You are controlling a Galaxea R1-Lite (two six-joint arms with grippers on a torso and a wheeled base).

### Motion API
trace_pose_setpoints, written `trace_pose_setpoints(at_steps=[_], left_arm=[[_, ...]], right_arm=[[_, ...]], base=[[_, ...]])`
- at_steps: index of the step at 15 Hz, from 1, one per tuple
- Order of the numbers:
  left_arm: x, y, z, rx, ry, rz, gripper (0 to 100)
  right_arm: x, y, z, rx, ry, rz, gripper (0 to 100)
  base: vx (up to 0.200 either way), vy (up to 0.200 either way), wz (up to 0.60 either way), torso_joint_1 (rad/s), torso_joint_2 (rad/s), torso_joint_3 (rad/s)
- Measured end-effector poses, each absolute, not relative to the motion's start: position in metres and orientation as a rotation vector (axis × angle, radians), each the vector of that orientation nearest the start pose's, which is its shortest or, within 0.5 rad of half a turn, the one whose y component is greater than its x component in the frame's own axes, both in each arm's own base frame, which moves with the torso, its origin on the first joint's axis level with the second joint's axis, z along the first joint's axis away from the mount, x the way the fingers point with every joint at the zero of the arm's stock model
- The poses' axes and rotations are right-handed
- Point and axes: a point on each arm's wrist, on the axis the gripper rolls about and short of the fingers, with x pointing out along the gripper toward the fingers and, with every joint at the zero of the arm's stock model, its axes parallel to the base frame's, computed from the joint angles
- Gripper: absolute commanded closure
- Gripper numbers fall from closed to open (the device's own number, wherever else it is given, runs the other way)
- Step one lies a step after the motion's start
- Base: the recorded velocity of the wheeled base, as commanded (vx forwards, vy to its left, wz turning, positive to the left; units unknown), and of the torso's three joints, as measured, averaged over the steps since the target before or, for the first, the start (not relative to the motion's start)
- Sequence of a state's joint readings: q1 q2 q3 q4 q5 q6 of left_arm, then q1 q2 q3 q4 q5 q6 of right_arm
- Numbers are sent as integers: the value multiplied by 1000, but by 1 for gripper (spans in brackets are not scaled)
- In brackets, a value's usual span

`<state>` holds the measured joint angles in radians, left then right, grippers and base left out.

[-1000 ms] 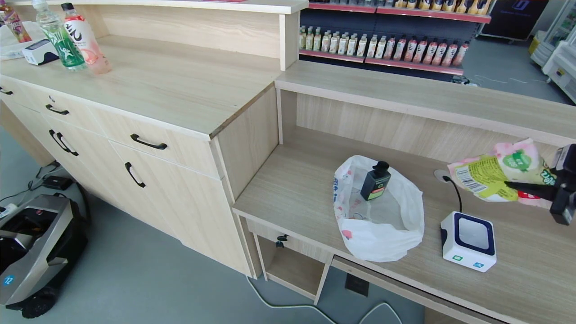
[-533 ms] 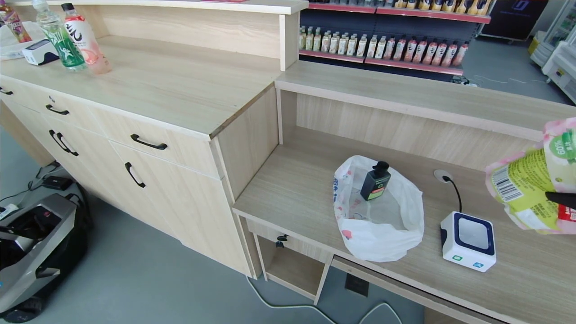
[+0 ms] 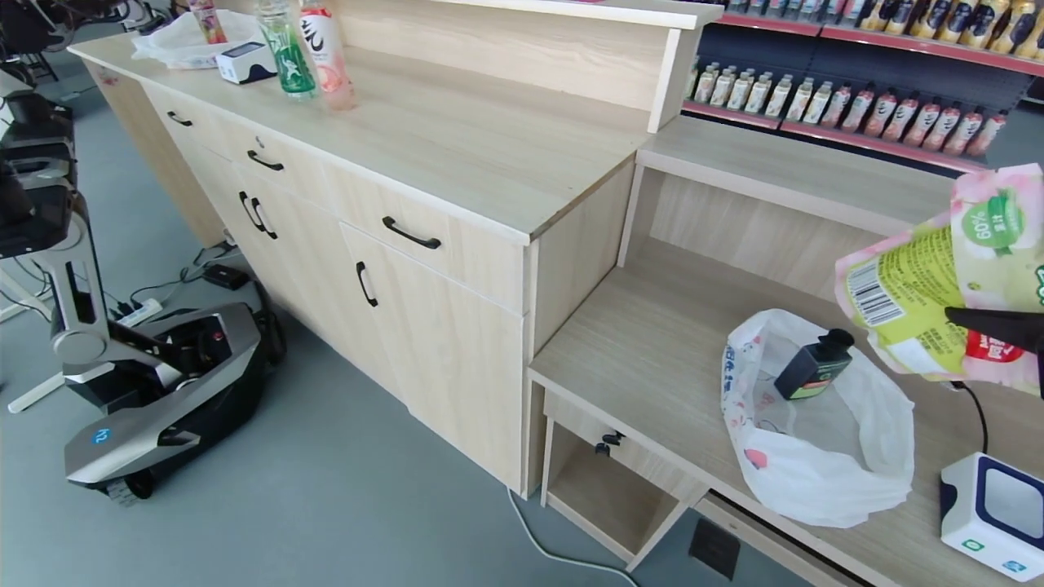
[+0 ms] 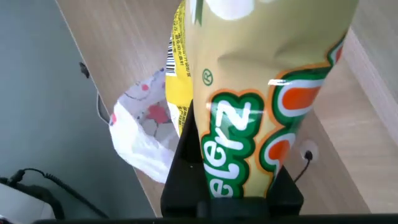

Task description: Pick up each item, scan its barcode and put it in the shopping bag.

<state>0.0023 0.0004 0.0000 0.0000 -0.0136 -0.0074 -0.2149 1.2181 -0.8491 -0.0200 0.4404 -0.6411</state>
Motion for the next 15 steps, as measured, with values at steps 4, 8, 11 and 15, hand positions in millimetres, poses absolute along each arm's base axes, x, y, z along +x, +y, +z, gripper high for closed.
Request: trace_pose_setpoints(at_steps=[4,8,11,15], left_arm=[[-23,0,75,-8,0,-11,0],[-23,0,75,-7,0,-11,0],[-23,0,75,-7,0,-11,0],[-23,0,75,-8,0,-11,0]], right_arm=[[216,-36,230,-499,311,350,100],[246,-46,191,-517,375,367,100],[255,-50,167,-527,448,398,100],[269,-54,151,-523,466,404,100]], base=[[0,0,0,0,0,0],[0,0,0,0,0,0],[0,0,0,0,0,0],[0,0,0,0,0,0]])
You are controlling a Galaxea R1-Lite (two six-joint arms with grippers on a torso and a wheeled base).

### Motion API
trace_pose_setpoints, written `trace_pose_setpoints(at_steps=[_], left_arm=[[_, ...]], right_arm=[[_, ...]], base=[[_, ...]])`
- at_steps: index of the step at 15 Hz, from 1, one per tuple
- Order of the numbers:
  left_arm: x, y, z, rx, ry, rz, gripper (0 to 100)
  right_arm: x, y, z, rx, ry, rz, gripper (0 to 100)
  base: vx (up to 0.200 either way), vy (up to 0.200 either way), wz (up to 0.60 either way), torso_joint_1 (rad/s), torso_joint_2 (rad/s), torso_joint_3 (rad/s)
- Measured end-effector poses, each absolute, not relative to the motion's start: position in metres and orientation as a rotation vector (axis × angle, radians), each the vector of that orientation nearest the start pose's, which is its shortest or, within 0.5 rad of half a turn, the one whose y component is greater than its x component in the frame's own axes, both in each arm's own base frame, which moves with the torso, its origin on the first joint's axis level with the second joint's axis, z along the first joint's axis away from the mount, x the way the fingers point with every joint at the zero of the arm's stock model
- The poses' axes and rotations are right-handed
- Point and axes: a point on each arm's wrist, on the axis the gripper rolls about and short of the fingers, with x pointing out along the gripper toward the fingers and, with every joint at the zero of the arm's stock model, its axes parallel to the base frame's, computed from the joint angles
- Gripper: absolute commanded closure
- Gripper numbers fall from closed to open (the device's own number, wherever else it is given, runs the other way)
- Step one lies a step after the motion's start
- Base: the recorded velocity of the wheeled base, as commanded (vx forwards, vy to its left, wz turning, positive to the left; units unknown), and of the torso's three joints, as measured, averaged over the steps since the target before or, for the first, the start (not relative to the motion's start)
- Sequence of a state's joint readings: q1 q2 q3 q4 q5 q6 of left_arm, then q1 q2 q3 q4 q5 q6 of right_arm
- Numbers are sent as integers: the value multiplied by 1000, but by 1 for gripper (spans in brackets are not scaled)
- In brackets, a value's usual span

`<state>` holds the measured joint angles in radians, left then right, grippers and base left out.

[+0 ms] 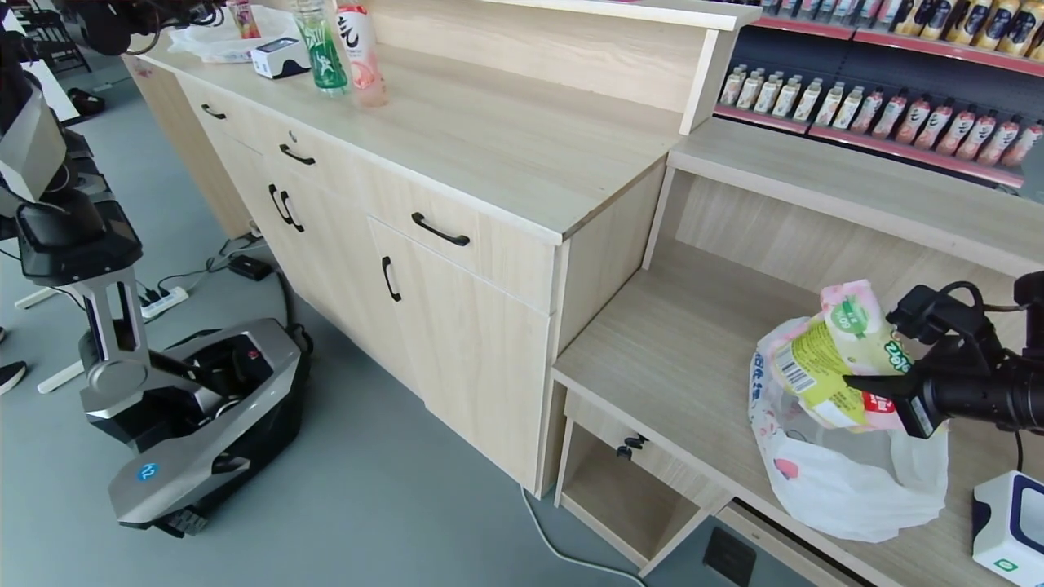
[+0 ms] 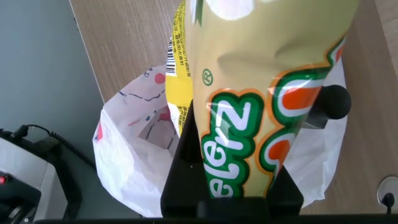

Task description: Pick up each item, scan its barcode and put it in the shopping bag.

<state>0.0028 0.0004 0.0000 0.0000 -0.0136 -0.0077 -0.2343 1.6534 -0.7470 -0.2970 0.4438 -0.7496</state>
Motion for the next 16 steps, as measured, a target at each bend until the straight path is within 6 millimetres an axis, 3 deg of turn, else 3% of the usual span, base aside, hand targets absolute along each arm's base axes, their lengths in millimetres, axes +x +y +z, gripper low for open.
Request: trace_pose_setpoints(at_steps=[10,16], left_arm=[[-23,0,75,-7,0,-11,0],[-23,0,75,-7,0,-11,0]], right_arm=[[267,-75,114,-593,577,425,100],[265,-76,95,-608,628,462,100]], base=[[0,0,0,0,0,0],[0,0,0,0,0,0]])
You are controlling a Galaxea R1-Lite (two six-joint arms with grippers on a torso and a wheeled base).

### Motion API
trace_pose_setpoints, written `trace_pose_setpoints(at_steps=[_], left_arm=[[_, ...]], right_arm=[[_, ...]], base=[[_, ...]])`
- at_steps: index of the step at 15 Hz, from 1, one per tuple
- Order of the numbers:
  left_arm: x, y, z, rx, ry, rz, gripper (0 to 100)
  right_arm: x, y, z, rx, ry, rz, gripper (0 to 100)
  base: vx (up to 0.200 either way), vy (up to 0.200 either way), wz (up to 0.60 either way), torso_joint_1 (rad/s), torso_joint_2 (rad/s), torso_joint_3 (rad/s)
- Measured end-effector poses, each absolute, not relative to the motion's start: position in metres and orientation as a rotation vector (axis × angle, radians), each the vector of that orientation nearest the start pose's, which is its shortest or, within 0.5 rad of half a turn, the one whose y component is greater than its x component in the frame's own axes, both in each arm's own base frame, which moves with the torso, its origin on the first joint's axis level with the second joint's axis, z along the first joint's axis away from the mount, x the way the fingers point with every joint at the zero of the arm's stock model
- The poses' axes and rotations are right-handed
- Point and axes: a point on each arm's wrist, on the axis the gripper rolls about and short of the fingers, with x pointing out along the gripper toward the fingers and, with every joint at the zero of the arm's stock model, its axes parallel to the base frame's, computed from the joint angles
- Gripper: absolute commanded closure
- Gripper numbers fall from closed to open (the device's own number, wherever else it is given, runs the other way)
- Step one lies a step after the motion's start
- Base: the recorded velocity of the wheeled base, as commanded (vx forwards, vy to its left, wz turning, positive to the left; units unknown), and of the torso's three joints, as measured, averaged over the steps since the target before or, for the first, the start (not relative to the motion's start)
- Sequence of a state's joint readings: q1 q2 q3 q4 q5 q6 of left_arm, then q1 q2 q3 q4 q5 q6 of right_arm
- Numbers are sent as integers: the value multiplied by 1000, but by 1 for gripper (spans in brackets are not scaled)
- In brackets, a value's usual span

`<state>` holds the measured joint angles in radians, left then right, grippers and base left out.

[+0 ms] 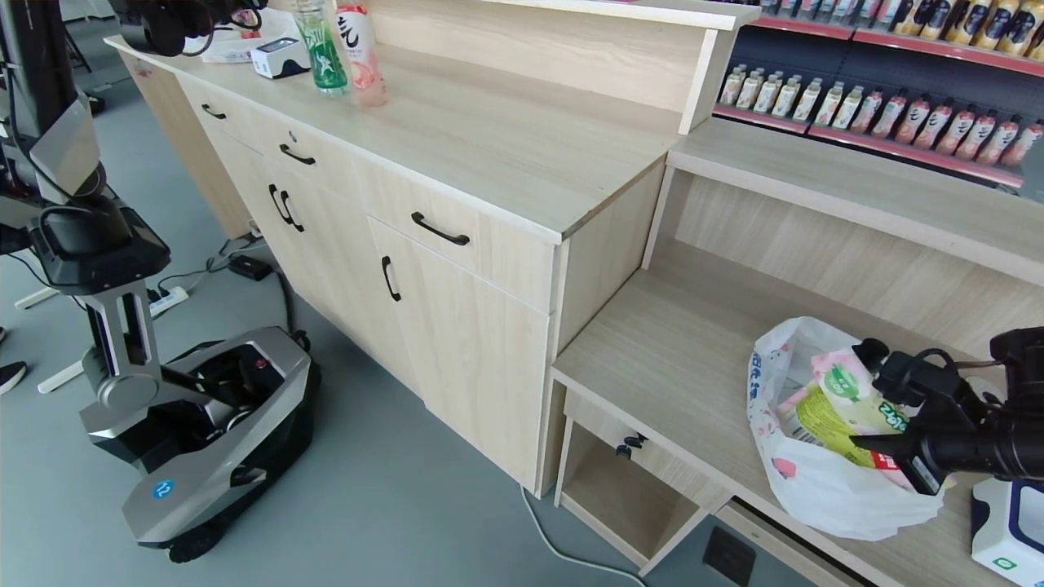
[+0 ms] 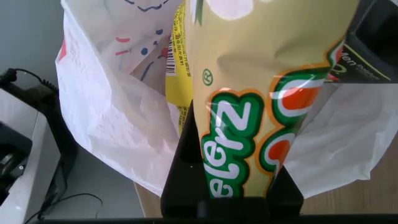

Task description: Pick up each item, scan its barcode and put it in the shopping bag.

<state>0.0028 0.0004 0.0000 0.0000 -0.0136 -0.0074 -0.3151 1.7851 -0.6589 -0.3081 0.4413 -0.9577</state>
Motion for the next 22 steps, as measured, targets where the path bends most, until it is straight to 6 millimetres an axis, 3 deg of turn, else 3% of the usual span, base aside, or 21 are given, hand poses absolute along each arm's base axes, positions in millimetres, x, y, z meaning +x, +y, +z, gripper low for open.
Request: trace_pose_setpoints(at_steps=[15,16,22], left_arm=[[-23,0,75,-8,0,-11,0],[-23,0,75,-8,0,-11,0],[-23,0,75,-7,0,-11,0]], right_arm=[[258,-85,84,-587,673,460,100],[258,-84,84,-587,672,462,0],[260,-83,93,-597,643,453,0]], base=[[0,0,0,0,0,0],[0,0,0,0,0,0],[0,0,0,0,0,0]])
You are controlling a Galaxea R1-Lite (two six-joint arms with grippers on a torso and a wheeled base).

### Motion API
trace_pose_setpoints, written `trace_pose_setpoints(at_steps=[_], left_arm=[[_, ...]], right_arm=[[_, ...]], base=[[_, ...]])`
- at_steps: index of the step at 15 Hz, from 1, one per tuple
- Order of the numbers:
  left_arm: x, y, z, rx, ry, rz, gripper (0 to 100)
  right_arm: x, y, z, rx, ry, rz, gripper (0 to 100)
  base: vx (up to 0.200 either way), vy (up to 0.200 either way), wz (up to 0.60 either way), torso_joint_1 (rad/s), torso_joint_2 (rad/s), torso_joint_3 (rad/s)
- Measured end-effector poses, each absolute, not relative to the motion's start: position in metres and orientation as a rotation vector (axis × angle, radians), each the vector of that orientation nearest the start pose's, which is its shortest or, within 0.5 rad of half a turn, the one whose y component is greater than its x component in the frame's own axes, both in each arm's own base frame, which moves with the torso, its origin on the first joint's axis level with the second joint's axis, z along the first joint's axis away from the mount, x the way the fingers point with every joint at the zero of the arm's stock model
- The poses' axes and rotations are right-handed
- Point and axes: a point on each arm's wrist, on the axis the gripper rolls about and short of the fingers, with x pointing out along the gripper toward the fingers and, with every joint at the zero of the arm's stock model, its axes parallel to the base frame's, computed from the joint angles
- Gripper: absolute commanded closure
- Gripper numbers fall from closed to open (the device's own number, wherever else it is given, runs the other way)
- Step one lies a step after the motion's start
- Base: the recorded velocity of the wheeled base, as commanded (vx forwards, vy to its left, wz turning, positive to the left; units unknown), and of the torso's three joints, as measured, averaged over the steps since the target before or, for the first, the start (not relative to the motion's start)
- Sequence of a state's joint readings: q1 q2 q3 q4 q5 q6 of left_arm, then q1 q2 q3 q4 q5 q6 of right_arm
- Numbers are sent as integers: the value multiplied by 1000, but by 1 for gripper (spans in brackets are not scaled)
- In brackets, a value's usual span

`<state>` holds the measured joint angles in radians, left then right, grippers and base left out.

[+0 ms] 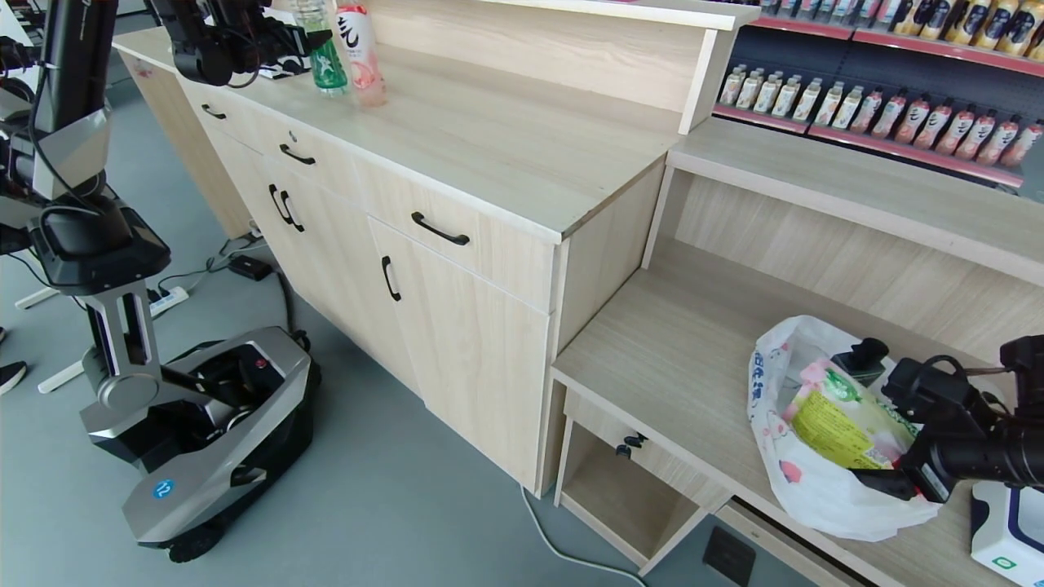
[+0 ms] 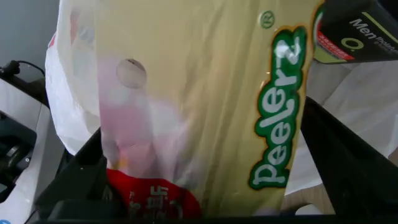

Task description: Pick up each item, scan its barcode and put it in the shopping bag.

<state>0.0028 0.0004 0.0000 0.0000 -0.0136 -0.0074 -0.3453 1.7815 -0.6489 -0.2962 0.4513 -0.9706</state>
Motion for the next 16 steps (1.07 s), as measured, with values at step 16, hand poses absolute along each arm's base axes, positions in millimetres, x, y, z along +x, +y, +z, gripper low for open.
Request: trace_pose_setpoints(at_steps=[16], left_arm=[[-23,0,76,-7,0,-11,0]], right_arm=[[185,-69,263,-826,-16,214,0]], base=[[0,0,-150,9,-25,-13]])
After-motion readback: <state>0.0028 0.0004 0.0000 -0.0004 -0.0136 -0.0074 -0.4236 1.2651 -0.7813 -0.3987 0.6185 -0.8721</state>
